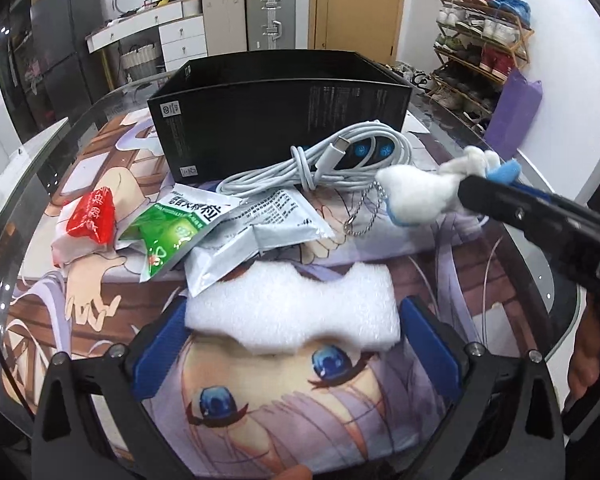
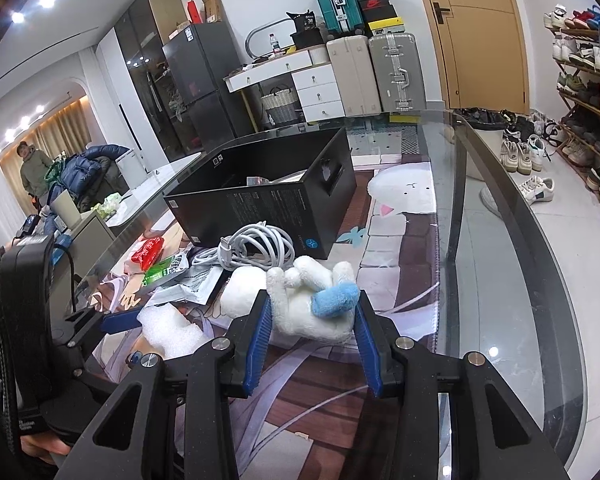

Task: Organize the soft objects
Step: 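Carry the plush toy and foam block over the black box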

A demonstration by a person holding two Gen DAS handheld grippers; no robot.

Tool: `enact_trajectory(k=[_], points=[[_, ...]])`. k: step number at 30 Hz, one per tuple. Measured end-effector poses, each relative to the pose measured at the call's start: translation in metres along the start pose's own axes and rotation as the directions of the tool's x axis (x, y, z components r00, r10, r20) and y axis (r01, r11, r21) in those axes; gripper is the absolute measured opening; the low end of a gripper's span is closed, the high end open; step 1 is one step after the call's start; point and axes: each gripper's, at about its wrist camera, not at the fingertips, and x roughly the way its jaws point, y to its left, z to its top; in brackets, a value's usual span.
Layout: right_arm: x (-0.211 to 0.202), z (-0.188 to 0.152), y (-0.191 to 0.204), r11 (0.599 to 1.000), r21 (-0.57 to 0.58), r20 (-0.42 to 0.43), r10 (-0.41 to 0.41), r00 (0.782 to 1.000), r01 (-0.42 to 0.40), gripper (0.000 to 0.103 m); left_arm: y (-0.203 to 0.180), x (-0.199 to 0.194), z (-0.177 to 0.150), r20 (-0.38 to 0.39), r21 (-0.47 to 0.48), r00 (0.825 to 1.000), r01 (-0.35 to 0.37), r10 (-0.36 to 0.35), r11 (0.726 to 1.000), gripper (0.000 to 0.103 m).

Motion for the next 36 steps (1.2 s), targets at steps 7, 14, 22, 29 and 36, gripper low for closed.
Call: enact_trajectory(k=[7,14,22,29,36], points=[[-0.002,0.000,0.001,1.000,-0.008,0.002,0.006,1.000,-0.006,0.040,0.005,-0.014,-0.007,0.039,0.043,0.999,0.033,-0.034,0.999,0.089],[-0.004,0.001,0.007,1.000,-0.017,0.010,0.026,1.000,-0.026,0.040,0.014,-0.035,-0.007,0.069,0.059,0.995,0.066,-0.070,0.996,0.089],[-0.020,0.005,0.010,0.998,-0.019,0.072,0.056,0.996,-0.055,0.040,0.014,-0.062,-0.001,0.120,0.079,0.987,0.102,-0.111,0.992,0.089],[-0.029,0.010,0.016,0.999,-0.028,0.109,0.031,0.994,-0.028,0.040,0.032,-0.066,0.013,0.154,0.055,0.983,0.091,-0.099,0.994,0.089],[-0.033,0.020,0.023,0.999,-0.022,0.125,-0.038,0.991,0.041,0.040,0.054,-0.067,0.039,0.198,0.045,0.977,0.065,-0.072,0.997,0.089]])
